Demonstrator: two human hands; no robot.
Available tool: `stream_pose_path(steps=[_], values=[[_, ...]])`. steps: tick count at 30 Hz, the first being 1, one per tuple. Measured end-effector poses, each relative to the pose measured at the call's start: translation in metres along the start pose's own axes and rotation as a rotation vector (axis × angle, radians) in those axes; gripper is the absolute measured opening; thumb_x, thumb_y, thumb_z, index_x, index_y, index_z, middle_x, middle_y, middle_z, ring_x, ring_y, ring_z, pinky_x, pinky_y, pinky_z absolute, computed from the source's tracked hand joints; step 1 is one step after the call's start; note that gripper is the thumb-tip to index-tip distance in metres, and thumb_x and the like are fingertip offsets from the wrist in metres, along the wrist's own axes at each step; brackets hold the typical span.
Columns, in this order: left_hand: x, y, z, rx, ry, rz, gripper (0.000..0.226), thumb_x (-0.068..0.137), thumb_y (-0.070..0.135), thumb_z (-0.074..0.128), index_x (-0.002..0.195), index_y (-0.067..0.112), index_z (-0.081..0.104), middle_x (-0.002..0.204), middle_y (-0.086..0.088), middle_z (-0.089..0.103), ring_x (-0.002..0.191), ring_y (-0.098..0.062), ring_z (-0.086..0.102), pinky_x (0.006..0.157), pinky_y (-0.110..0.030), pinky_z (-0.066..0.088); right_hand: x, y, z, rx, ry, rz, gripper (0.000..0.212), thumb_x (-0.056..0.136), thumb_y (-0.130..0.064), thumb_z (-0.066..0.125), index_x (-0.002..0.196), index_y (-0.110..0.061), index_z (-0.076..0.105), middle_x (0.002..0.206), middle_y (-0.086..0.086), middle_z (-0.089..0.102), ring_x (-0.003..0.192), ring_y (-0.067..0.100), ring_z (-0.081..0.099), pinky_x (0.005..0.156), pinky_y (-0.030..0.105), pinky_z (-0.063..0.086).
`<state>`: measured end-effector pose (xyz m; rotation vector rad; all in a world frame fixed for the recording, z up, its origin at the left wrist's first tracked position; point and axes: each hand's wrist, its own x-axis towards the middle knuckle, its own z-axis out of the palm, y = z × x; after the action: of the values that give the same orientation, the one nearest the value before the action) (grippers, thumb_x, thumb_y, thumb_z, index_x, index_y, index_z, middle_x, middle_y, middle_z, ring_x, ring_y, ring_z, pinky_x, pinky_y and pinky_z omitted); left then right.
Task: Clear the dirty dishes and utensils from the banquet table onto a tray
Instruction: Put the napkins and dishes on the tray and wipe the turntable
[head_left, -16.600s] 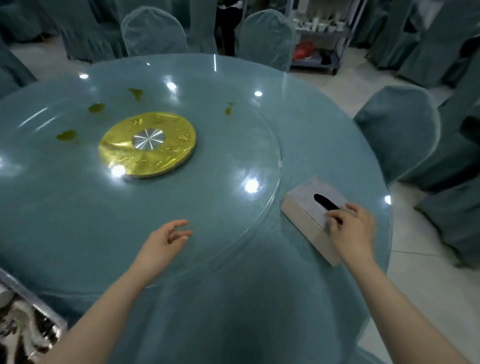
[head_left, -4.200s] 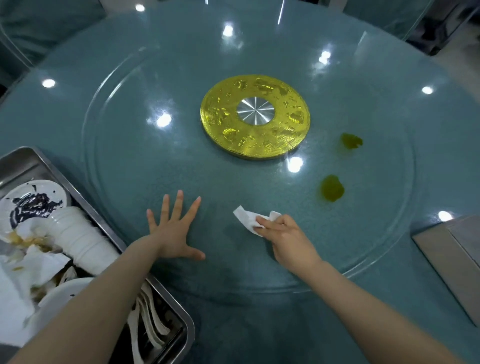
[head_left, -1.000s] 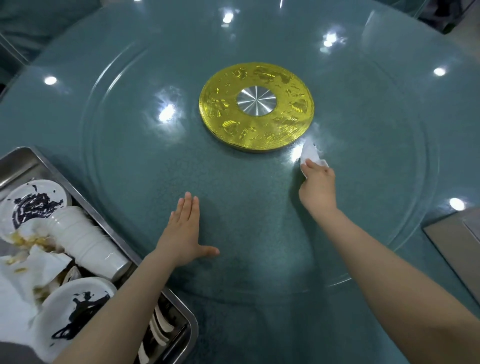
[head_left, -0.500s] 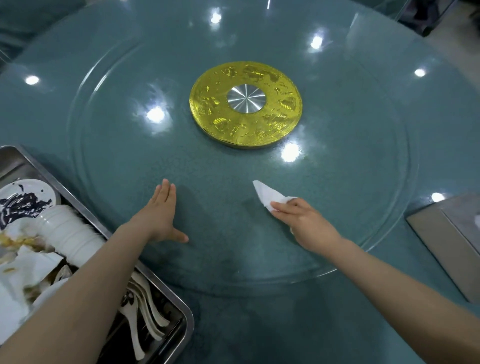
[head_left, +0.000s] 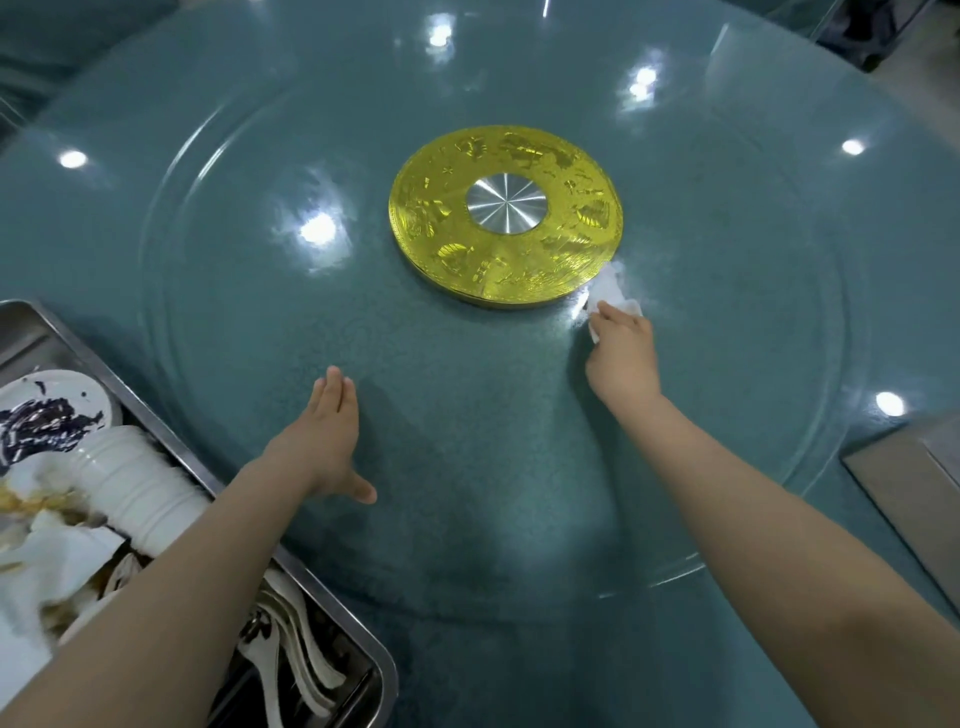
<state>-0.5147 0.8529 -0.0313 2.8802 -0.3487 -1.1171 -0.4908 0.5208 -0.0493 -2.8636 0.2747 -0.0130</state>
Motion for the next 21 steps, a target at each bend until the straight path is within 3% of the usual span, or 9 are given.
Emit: stream_pose_path(steps=[6, 8, 9, 11, 14, 21], values=[[0.000, -0.002, -0.002, 0.002, -0.001, -0.016, 0.139, 0.067, 0.046, 0.081, 0.142, 0.000, -0.027, 0.149, -0.014, -0.037, 0.143, -0.027, -0.022, 0.119, -0.040, 0.010, -0.013, -0.070, 0.033, 0.087, -0.054, -0.270, 0.058, 0.076, 0.009, 0.048, 0.132, -0.006, 0.052, 0.142, 0.007, 0.047, 0.131, 0.024, 0.041, 0.107, 0.023, 0.015], [-0.001, -0.003, -0.004, 0.008, 0.001, -0.020, 0.140, 0.066, 0.045, 0.081, 0.143, 0.000, -0.026, 0.150, -0.014, -0.036, 0.143, -0.027, -0.021, 0.119, -0.040, 0.011, -0.036, -0.083, 0.035, 0.114, -0.015, -0.467, 0.060, 0.063, 0.014, 0.061, 0.121, -0.002, 0.061, 0.126, 0.011, 0.061, 0.112, 0.031, 0.058, 0.102, 0.029, 0.034], [-0.001, -0.004, -0.005, 0.011, 0.002, -0.020, 0.140, 0.066, 0.045, 0.082, 0.143, 0.000, -0.026, 0.150, -0.014, -0.036, 0.144, -0.027, -0.021, 0.119, -0.040, 0.011, -0.048, -0.088, 0.037, 0.132, 0.036, -0.574, 0.063, 0.050, 0.016, 0.070, 0.111, 0.001, 0.067, 0.113, 0.012, 0.068, 0.097, 0.032, 0.065, 0.092, 0.032, 0.047], [-0.002, -0.004, -0.006, 0.012, 0.007, -0.022, 0.140, 0.065, 0.045, 0.082, 0.143, -0.001, -0.025, 0.151, -0.015, -0.035, 0.144, -0.028, -0.020, 0.119, -0.041, 0.012, -0.071, -0.092, 0.040, 0.121, 0.069, -0.718, 0.064, 0.031, 0.011, 0.079, 0.094, 0.000, 0.073, 0.098, 0.007, 0.073, 0.078, 0.027, 0.069, 0.074, 0.028, 0.055], [-0.003, -0.002, -0.006, 0.004, 0.012, -0.020, 0.141, 0.065, 0.046, 0.083, 0.144, 0.000, -0.025, 0.151, -0.014, -0.034, 0.144, -0.027, -0.019, 0.119, -0.041, 0.013, -0.096, -0.087, 0.037, 0.137, -0.005, -0.773, 0.062, 0.030, 0.011, 0.078, 0.090, -0.004, 0.074, 0.100, 0.002, 0.072, 0.076, 0.023, 0.067, 0.074, 0.022, 0.055], [-0.005, -0.003, 0.003, -0.043, 0.016, 0.009, 0.141, 0.065, 0.053, 0.079, 0.143, 0.004, -0.027, 0.150, -0.010, -0.038, 0.142, -0.025, -0.025, 0.119, -0.040, 0.006, -0.120, -0.037, 0.013, 0.134, -0.078, -0.709, 0.061, 0.049, 0.021, 0.070, 0.103, -0.005, 0.073, 0.110, 0.002, 0.070, 0.085, 0.028, 0.066, 0.076, 0.029, 0.057]])
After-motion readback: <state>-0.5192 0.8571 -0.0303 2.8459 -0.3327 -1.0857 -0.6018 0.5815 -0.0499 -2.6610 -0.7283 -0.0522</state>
